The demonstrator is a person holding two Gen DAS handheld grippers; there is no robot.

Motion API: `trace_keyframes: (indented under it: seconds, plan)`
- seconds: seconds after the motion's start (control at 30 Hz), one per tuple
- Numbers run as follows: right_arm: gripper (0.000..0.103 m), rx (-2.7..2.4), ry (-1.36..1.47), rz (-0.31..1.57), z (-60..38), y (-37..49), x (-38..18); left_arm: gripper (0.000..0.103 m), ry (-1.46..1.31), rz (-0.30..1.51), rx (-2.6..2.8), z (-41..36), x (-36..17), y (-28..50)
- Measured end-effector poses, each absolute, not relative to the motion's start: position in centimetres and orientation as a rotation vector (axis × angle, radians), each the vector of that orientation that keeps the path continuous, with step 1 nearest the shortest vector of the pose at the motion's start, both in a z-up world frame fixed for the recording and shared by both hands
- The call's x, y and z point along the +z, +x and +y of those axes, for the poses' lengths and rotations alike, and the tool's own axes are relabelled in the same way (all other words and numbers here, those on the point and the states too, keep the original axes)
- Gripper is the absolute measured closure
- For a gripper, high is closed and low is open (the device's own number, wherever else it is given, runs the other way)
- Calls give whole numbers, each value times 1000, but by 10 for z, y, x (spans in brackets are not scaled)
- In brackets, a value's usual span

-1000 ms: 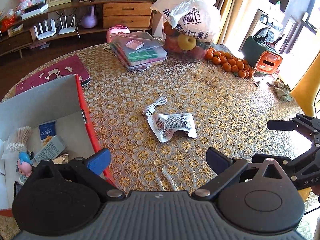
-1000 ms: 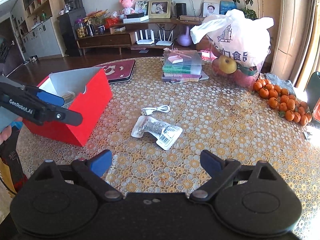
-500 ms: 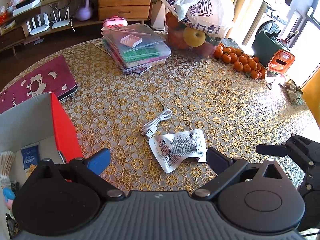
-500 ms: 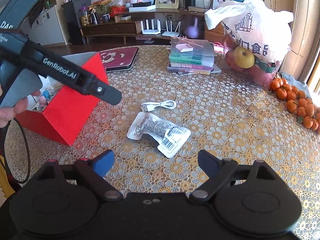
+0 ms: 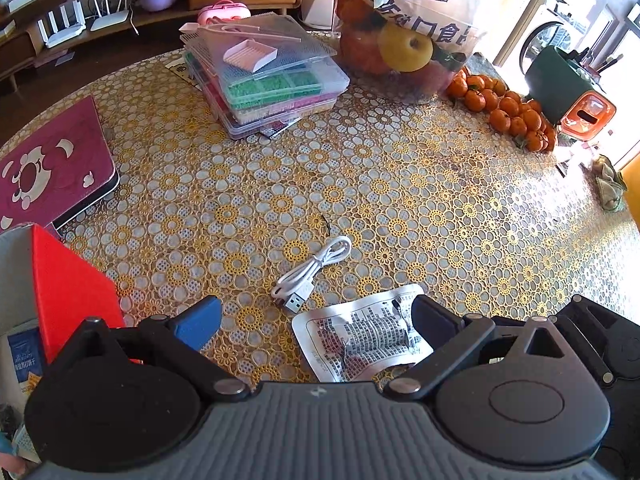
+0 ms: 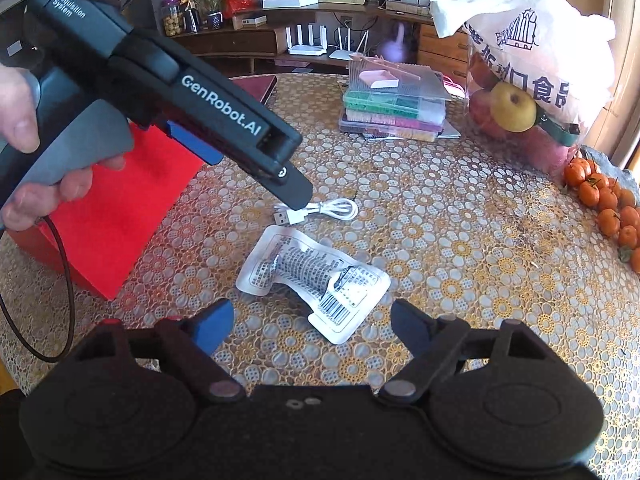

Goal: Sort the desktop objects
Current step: 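Move the left gripper over the white USB cable while the right gripper approaches the wrapper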

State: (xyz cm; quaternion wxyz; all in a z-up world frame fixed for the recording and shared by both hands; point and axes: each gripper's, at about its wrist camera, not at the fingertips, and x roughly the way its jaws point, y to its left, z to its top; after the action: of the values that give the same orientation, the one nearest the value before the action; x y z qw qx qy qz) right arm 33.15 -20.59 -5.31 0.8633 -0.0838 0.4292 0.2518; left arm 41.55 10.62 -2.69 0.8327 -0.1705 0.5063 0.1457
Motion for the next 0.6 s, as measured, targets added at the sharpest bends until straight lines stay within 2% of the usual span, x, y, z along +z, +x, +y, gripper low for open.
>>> trace_keyframes:
  seconds: [0.43,0.6]
  plan:
    - [22,539,-207,937,-195,359,-78,2,-360,1122,312,119,-58,442]
    - [32,557,-254,907,-187,364,-82,5,-361,1134,311,121,-66,446]
